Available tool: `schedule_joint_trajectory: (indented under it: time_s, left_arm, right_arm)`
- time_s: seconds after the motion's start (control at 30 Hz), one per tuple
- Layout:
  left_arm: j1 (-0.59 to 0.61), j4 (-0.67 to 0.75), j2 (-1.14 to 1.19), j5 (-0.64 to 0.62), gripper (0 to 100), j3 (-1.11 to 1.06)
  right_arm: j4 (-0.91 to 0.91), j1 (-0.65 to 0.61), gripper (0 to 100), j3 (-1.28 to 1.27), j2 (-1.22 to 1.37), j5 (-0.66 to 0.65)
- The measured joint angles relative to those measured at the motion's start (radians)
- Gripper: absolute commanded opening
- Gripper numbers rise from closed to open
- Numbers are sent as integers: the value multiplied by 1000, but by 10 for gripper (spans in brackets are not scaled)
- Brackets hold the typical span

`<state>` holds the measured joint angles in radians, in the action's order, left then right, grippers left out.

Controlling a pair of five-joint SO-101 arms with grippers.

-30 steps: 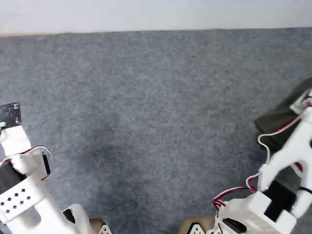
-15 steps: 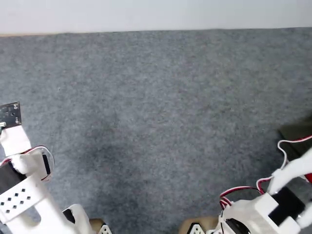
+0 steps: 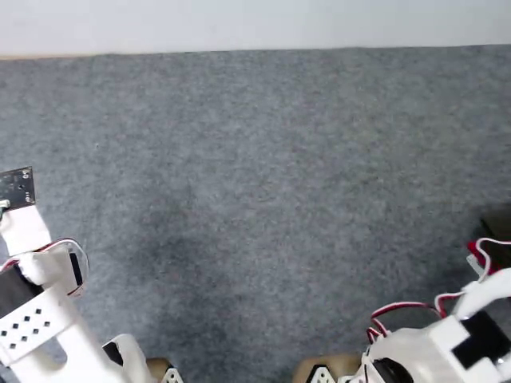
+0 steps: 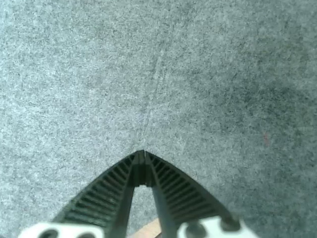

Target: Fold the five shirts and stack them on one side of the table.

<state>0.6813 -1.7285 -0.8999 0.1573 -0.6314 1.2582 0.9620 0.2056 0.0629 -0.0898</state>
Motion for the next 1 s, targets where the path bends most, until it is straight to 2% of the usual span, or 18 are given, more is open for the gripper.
schedule_joint_trajectory:
  time_s: [0.2, 0.33, 0.4, 0.47, 0.67, 0.93, 1.0]
  left_arm:
    - [0, 0, 0, 0, 3, 0]
    - [0, 0, 0, 0, 3, 0]
    - [0, 0, 0, 0, 3, 0]
    - [0, 0, 0, 0, 3, 0]
    - [0, 0, 0, 0, 3, 0]
    - [0, 0, 0, 0, 3, 0]
    - [0, 0, 0, 0, 3, 0]
  right_arm:
    - [-2, 66, 20, 51, 130, -63]
    - [-2, 83, 175, 126, 193, -103]
    - [6, 92, 272, 161, 201, -101]
    - [17, 104, 324, 198, 201, -69]
    - [109, 101, 260, 338, 201, -35]
    - [216, -6, 2, 434, 216, -31]
    - [218, -38, 21, 434, 250, -31]
